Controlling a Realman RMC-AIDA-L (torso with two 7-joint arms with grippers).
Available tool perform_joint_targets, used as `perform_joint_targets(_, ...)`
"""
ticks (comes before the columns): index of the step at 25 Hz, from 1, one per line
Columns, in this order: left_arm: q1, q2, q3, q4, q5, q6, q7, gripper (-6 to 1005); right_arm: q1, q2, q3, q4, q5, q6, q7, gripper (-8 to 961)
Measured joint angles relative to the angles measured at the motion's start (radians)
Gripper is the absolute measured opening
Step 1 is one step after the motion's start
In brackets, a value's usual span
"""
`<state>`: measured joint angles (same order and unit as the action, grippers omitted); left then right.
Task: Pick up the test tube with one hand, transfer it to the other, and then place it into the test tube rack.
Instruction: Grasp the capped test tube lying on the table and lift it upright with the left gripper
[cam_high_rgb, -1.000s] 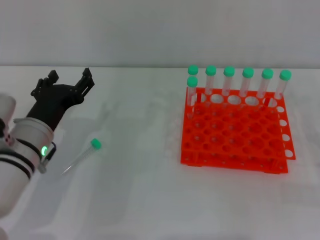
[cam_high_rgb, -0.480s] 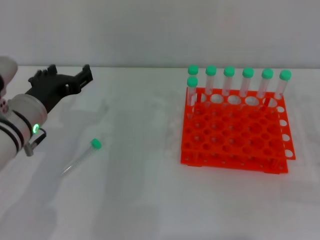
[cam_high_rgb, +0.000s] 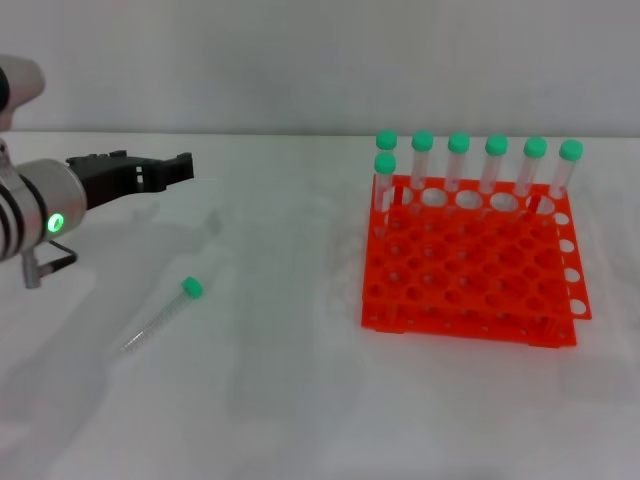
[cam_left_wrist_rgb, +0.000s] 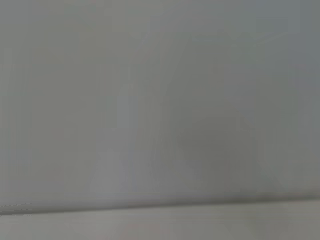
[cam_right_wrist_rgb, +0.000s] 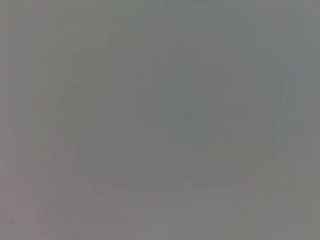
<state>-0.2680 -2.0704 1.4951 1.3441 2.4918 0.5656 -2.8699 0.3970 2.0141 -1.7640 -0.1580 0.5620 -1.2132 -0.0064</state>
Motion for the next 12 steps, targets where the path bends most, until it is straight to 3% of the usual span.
perform_joint_targets(8,-0.107,0.001,-0.192,0.054,0.073,0.435,0.087,884,0.012,-0.001,0.000,0.000,-0.001,0.008,-0.001,886)
perform_joint_targets(12,-0.135,-0.001,-0.225,0.050,0.110,0.519,0.100,884,0.019,-0.002,0.000,0.001,-0.001,0.011,-0.001,886)
